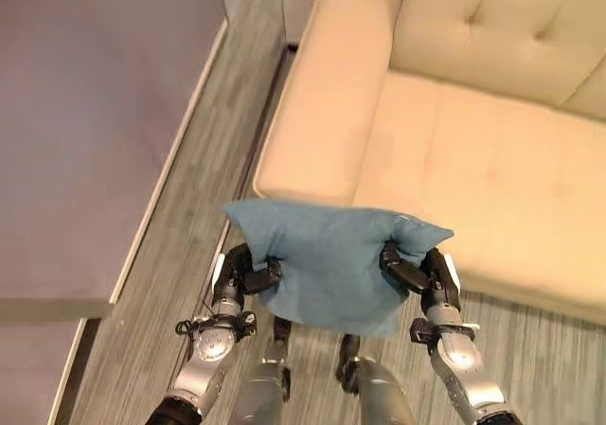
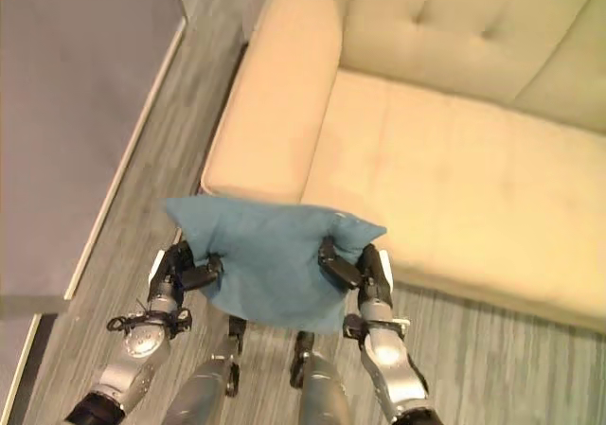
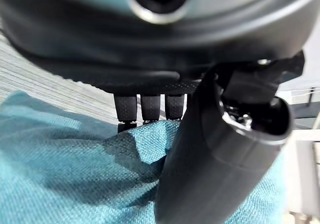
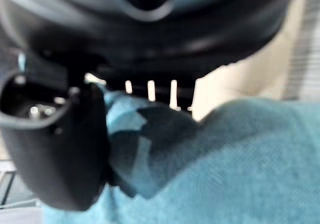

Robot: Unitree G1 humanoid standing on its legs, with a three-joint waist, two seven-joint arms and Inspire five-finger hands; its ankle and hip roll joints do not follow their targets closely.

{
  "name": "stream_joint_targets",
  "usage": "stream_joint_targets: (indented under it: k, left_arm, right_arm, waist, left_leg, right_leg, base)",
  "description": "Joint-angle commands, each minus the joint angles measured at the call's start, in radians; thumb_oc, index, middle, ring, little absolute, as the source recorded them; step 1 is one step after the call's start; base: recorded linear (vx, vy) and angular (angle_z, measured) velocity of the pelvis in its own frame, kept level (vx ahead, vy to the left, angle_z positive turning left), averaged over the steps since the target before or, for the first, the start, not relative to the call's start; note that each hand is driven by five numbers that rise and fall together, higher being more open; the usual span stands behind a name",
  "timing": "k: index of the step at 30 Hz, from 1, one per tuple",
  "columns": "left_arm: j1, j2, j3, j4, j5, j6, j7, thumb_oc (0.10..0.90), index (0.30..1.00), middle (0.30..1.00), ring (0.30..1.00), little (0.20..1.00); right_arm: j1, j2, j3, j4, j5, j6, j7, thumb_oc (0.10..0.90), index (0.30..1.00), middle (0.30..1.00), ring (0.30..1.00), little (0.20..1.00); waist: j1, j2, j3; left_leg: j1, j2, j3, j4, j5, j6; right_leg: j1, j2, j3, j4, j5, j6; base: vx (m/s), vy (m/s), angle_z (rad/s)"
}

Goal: Pick up all the scattered cushions and arrange them neatly on the sofa.

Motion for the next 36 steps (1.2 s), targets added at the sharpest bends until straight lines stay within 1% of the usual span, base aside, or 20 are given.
stream_joint_targets:
  k: [1, 4, 5, 8, 11, 13, 15, 19, 20, 21, 22, 23, 25, 28, 29, 30, 32, 33, 35, 36]
  left_arm:
    - [-0.054, -0.009, -0.017, -0.128, 0.013, -0.104, -0.063, 0.4, 0.3, 0.3, 0.3, 0.3]
    - [-0.008, -0.003, 0.008, -0.145, 0.023, -0.095, -0.07, 0.4, 0.3, 0.3, 0.3, 0.3]
    - [-0.008, -0.003, 0.008, -0.145, 0.023, -0.095, -0.07, 0.4, 0.3, 0.3, 0.3, 0.3]
    - [0.019, -0.011, 0.019, -0.155, 0.016, -0.088, -0.079, 0.4, 0.3, 0.3, 0.3, 0.3]
    - [0.022, -0.015, 0.01, -0.155, 0.024, -0.08, -0.081, 0.4, 0.3, 0.3, 0.3, 0.3]
    - [0.022, -0.015, 0.01, -0.155, 0.024, -0.08, -0.081, 0.4, 0.3, 0.3, 0.3, 0.3]
    - [0.013, -0.029, -0.006, -0.146, 0.017, -0.072, -0.086, 0.4, 0.3, 0.3, 0.3, 0.3]
    - [0.007, -0.042, -0.015, -0.134, 0.008, -0.066, -0.089, 0.4, 0.3, 0.3, 0.3, 0.3]
    - [0.0, -0.048, -0.021, -0.132, 0.002, -0.067, -0.09, 0.4, 0.3, 0.3, 0.3, 0.3]
    - [-0.001, -0.048, -0.022, -0.131, 0.002, -0.067, -0.09, 0.4, 0.3, 0.3, 0.3, 0.3]
    - [-0.008, -0.051, -0.027, -0.13, 0.008, -0.067, -0.09, 0.4, 0.3, 0.3, 0.3, 0.3]
    - [-0.017, -0.05, -0.034, -0.13, 0.009, -0.065, -0.093, 0.4, 0.3, 0.3, 0.3, 0.3]
    - [-0.023, -0.047, -0.036, -0.131, 0.011, -0.065, -0.092, 0.4, 0.3, 0.3, 0.3, 0.3]
    - [-0.034, -0.034, -0.035, -0.132, 0.015, -0.065, -0.092, 0.4, 0.3, 0.3, 0.3, 0.3]
    - [-0.034, -0.034, -0.035, -0.131, 0.015, -0.065, -0.093, 0.4, 0.3, 0.3, 0.3, 0.3]
    - [-0.042, -0.017, -0.027, -0.137, 0.021, -0.065, -0.088, 0.4, 0.3, 0.3, 0.3, 0.3]
    - [-0.042, -0.017, -0.027, -0.136, 0.021, -0.065, -0.088, 0.4, 0.3, 0.3, 0.3, 0.3]
    - [-0.045, -0.004, -0.017, -0.139, 0.018, -0.068, -0.084, 0.4, 0.3, 0.3, 0.3, 0.3]
    - [-0.051, 0.004, -0.005, -0.128, 0.017, -0.069, -0.077, 0.4, 0.3, 0.3, 0.3, 0.3]
    - [-0.054, 0.005, -0.001, -0.124, 0.016, -0.069, -0.076, 0.4, 0.3, 0.3, 0.3, 0.3]
  right_arm:
    - [-0.05, 0.004, -0.02, -0.125, -0.015, -0.091, 0.042, 0.4, 0.3, 0.3, 0.3, 0.3]
    - [-0.01, 0.003, -0.035, -0.138, -0.024, -0.084, 0.055, 0.4, 0.3, 0.3, 0.3, 0.3]
    - [-0.01, 0.003, -0.035, -0.139, -0.024, -0.084, 0.055, 0.4, 0.3, 0.3, 0.3, 0.3]
    - [0.025, 0.004, -0.048, -0.154, -0.038, -0.076, 0.055, 0.4, 0.3, 0.3, 0.3, 0.3]
    - [0.043, -0.003, -0.056, -0.165, -0.056, -0.069, 0.051, 0.4, 0.3, 0.3, 0.3, 0.3]
    - [0.043, -0.003, -0.056, -0.165, -0.056, -0.069, 0.051, 0.4, 0.3, 0.3, 0.3, 0.3]
    - [0.058, -0.016, -0.075, -0.168, -0.064, -0.068, 0.039, 0.4, 0.3, 0.3, 0.3, 0.3]
    - [0.059, -0.018, -0.077, -0.155, -0.066, -0.066, 0.033, 0.4, 0.3, 0.3, 0.3, 0.3]
    - [0.051, -0.019, -0.079, -0.152, -0.062, -0.066, 0.029, 0.4, 0.3, 0.3, 0.3, 0.3]
    - [0.051, -0.019, -0.079, -0.152, -0.062, -0.066, 0.029, 0.4, 0.3, 0.3, 0.3, 0.3]
    - [0.044, -0.021, -0.082, -0.146, -0.06, -0.067, 0.031, 0.4, 0.3, 0.3, 0.3, 0.3]
    - [0.034, -0.027, -0.084, -0.131, -0.057, -0.066, 0.027, 0.4, 0.3, 0.3, 0.3, 0.3]
    - [0.029, -0.028, -0.086, -0.127, -0.056, -0.065, 0.026, 0.4, 0.3, 0.3, 0.3, 0.3]
    - [0.013, -0.027, -0.083, -0.115, -0.057, -0.054, 0.027, 0.4, 0.3, 0.3, 0.3, 0.3]
    - [0.013, -0.026, -0.083, -0.115, -0.057, -0.053, 0.027, 0.4, 0.3, 0.3, 0.3, 0.3]
    - [-0.01, -0.014, -0.074, -0.109, -0.059, -0.045, 0.026, 0.4, 0.3, 0.3, 0.3, 0.3]
    - [-0.011, -0.014, -0.074, -0.109, -0.06, -0.045, 0.026, 0.4, 0.3, 0.3, 0.3, 0.3]
    - [-0.035, -0.002, -0.061, -0.102, -0.057, -0.042, 0.025, 0.4, 0.3, 0.3, 0.3, 0.3]
    - [-0.053, 0.01, -0.046, -0.087, -0.058, -0.039, 0.024, 0.4, 0.3, 0.3, 0.3, 0.3]
    - [-0.057, 0.014, -0.043, -0.08, -0.055, -0.038, 0.026, 0.4, 0.3, 0.3, 0.3, 0.3]
  waist:
    - [-0.004, -0.014, -0.149]
    - [0.002, -0.013, -0.195]
    - [0.002, -0.013, -0.194]
    - [0.003, -0.012, -0.224]
    - [-0.003, -0.009, -0.228]
    - [-0.003, -0.009, -0.228]
    - [-0.019, -0.009, -0.22]
    - [-0.025, -0.011, -0.206]
    - [-0.024, -0.019, -0.186]
    - [-0.023, -0.018, -0.186]
    - [-0.025, -0.022, -0.18]
    - [-0.031, -0.019, -0.179]
    - [-0.036, -0.016, -0.18]
    - [-0.043, -0.014, -0.179]
    - [-0.04, -0.015, -0.178]
    - [-0.04, -0.018, -0.167]
    - [-0.032, -0.019, -0.166]
    - [-0.023, -0.021, -0.152]
    - [-0.008, -0.022, -0.141]
    - [0.0, -0.02, -0.137]
  left_leg:
    - [0.029, -0.003, -0.005, 0.029, -0.118, -0.037]
    - [0.099, 0.008, 0.0, -0.014, -0.113, -0.042]
    - [0.099, 0.008, 0.0, -0.014, -0.113, -0.042]
    - [0.148, 0.019, -0.004, -0.039, -0.105, -0.052]
    - [0.162, 0.03, -0.011, -0.041, -0.099, -0.06]
    - [0.162, 0.03, -0.011, -0.041, -0.099, -0.06]
    - [0.137, 0.04, -0.017, -0.01, -0.1, -0.066]
    - [0.125, 0.042, -0.022, 0.039, -0.118, -0.059]
    - [0.104, 0.019, -0.064, 0.078, -0.133, -0.06]
    - [0.101, 0.019, -0.064, 0.082, -0.135, -0.059]
    - [0.091, -0.011, -0.126, 0.094, -0.159, -0.053]
    - [0.085, -0.028, -0.16, 0.096, -0.172, -0.047]
    - [0.088, -0.032, -0.163, 0.091, -0.178, -0.042]
    - [0.105, -0.032, -0.134, 0.078, -0.187, -0.024]
    - [0.107, -0.032, -0.131, 0.077, -0.187, -0.024]
    - [0.117, -0.027, -0.066, 0.076, -0.199, 0.002]
    - [0.119, -0.026, -0.059, 0.076, -0.201, 0.003]
    - [0.121, -0.02, -0.015, 0.076, -0.202, 0.015]
    - [0.129, -0.008, 0.023, 0.066, -0.2, 0.021]
    - [0.133, -0.001, 0.035, 0.06, -0.198, 0.02]
  right_leg:
    - [0.136, -0.019, -0.036, -0.224, 0.088, 0.083]
    - [0.201, -0.002, -0.04, -0.258, 0.08, 0.08]
    - [0.202, -0.002, -0.04, -0.258, 0.08, 0.08]
    - [0.257, 0.019, -0.04, -0.282, 0.064, 0.07]
    - [0.281, 0.036, -0.032, -0.296, 0.054, 0.056]
    - [0.281, 0.037, -0.032, -0.296, 0.054, 0.056]
    - [0.29, 0.056, -0.015, -0.332, 0.057, 0.045]
    - [0.296, 0.06, 0.006, -0.349, 0.07, 0.042]
    - [0.281, 0.056, 0.03, -0.347, 0.083, 0.043]
    - [0.281, 0.056, 0.03, -0.346, 0.083, 0.043]
    - [0.266, 0.055, 0.063, -0.341, 0.096, 0.047]
    - [0.25, 0.052, 0.092, -0.33, 0.104, 0.055]
    - [0.24, 0.049, 0.107, -0.326, 0.108, 0.062]
    - [0.214, 0.038, 0.154, -0.304, 0.12, 0.077]
    - [0.213, 0.038, 0.158, -0.303, 0.12, 0.077]
    - [0.167, 0.028, 0.208, -0.28, 0.143, 0.096]
    - [0.165, 0.029, 0.215, -0.277, 0.142, 0.096]
    - [0.128, 0.025, 0.229, -0.245, 0.154, 0.11]
    - [0.107, 0.016, 0.203, -0.223, 0.16, 0.121]
    - [0.1, 0.007, 0.166, -0.212, 0.162, 0.123]
  base:
    - [0.12, -0.048, 0.07]
    - [0.1, -0.06, 0.04]
    - [0.09, -0.066, 0.04]
    - [0.06, -0.081, 0.08]
    - [0.0, -0.085, 0.09]
    - [-0.04, -0.05, 0.05]
    - [-0.09, -0.098, -0.01]
    - [-0.03, -0.008, -0.01]
    - [-0.06, 0.017, -0.22]
    - [-0.08, 0.049, -0.39]
    - [-0.03, 0.11, -0.48]
    - [-0.03, 0.109, -0.55]
    - [0.02, 0.13, -0.64]
    - [0.03, 0.157, -0.85]
    - [-0.04, 0.244, -0.91]
    - [-0.04, 0.184, -0.95]
    - [-0.05, 0.123, -1.45]
    - [-0.09, 0.072, -1.43]
    - [-0.09, 0.024, -1.05]
    - [-0.06, -0.062, -1.21]
